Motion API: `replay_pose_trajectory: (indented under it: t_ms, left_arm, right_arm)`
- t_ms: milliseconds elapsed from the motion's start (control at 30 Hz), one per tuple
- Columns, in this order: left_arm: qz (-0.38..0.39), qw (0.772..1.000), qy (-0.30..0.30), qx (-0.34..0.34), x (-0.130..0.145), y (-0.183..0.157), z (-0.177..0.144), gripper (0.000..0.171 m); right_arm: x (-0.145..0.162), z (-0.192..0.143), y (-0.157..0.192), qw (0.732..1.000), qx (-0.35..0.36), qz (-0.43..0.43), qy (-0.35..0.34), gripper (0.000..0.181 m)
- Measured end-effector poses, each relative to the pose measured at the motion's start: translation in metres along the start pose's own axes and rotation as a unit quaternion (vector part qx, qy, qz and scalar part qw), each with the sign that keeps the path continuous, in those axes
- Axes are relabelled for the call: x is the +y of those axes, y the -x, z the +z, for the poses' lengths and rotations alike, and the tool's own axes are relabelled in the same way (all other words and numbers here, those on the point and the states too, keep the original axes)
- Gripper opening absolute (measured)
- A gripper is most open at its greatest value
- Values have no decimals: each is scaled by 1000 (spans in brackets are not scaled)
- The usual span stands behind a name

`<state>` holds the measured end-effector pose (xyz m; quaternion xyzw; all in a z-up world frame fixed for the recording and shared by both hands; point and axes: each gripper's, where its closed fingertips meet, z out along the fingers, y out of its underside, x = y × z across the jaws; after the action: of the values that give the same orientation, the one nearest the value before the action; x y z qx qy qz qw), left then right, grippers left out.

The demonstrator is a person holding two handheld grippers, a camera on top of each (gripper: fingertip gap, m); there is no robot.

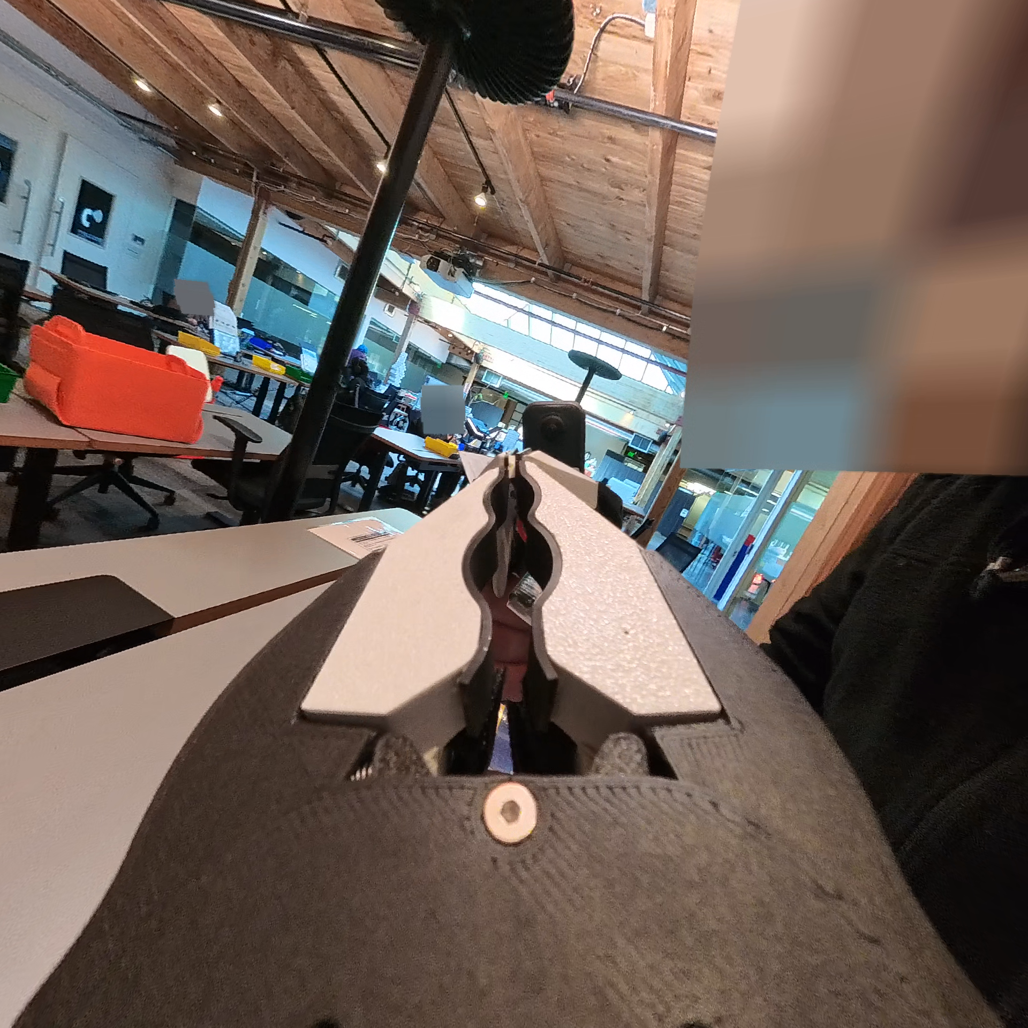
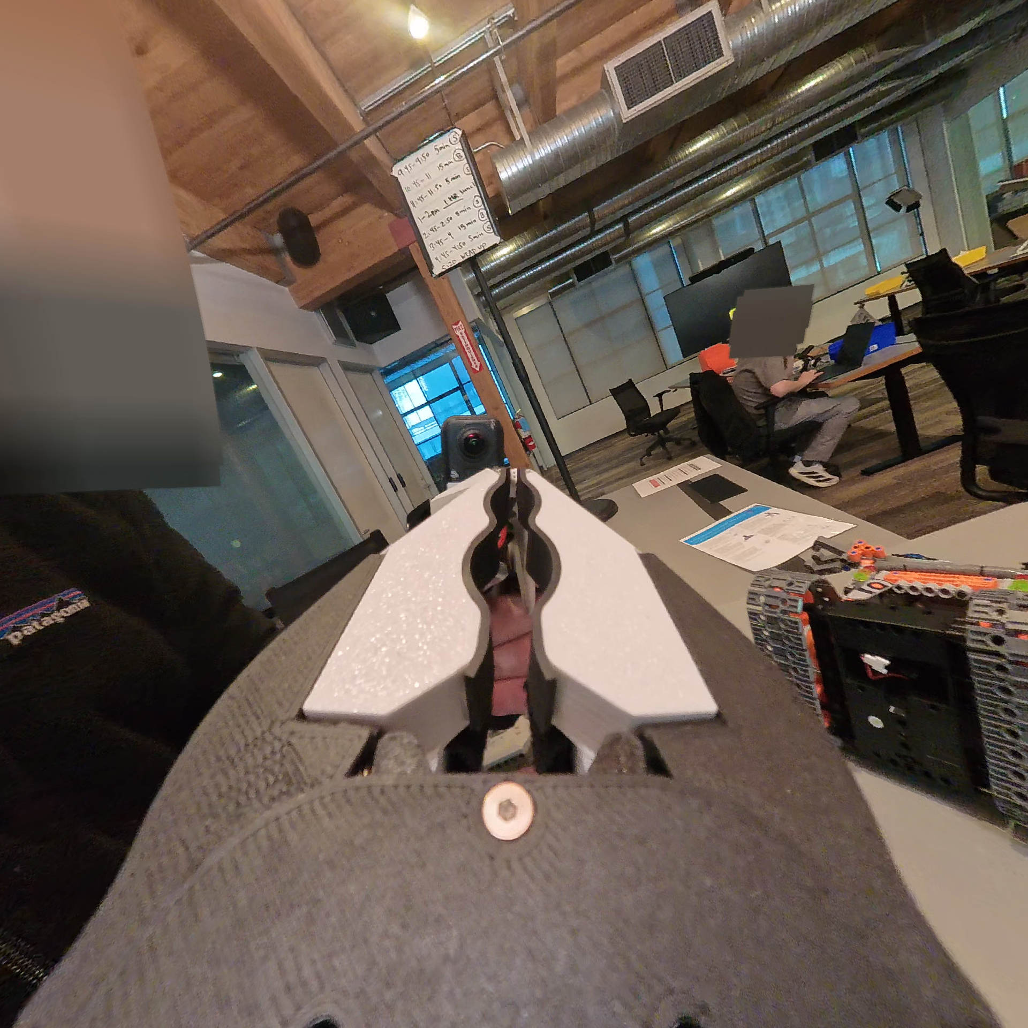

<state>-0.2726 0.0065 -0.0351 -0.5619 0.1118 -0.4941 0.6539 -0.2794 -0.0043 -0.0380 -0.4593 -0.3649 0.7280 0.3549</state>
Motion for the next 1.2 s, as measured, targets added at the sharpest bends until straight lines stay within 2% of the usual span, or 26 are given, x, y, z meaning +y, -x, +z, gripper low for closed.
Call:
replay_pose_trajectory:
  t_ms: [133, 467, 567, 733, 967, 1033, 1200]
  left_arm:
    - [-22, 1000, -9, 15, -6, 9, -8, 0]
    - [-1, 1000, 23, -1, -9, 35, -20, 5]
    - [24, 998, 54, -5, -5, 43, -22, 10]
    - [94, 991, 95, -13, -2, 46, -19, 5]
    - [126, 987, 99, -4, -2, 42, -16, 1]
    - [130, 987, 92, -16, -5, 46, -17, 9]
    - [159, 981, 111, -19, -2, 39, -15, 16]
  right_arm:
    - [2, 12, -6, 1000, 2, 8, -2, 0]
    - [5, 20, -22, 990, 68, -107, 62, 0]
    - [5, 22, -25, 978, 84, -166, 99, 0]
    - [3, 24, -29, 953, 102, -246, 143, 0]
    - [-1, 23, -26, 949, 90, -265, 145, 0]
    - [-3, 22, -25, 954, 85, -253, 138, 0]
    - [-2, 21, -25, 958, 80, -242, 134, 0]
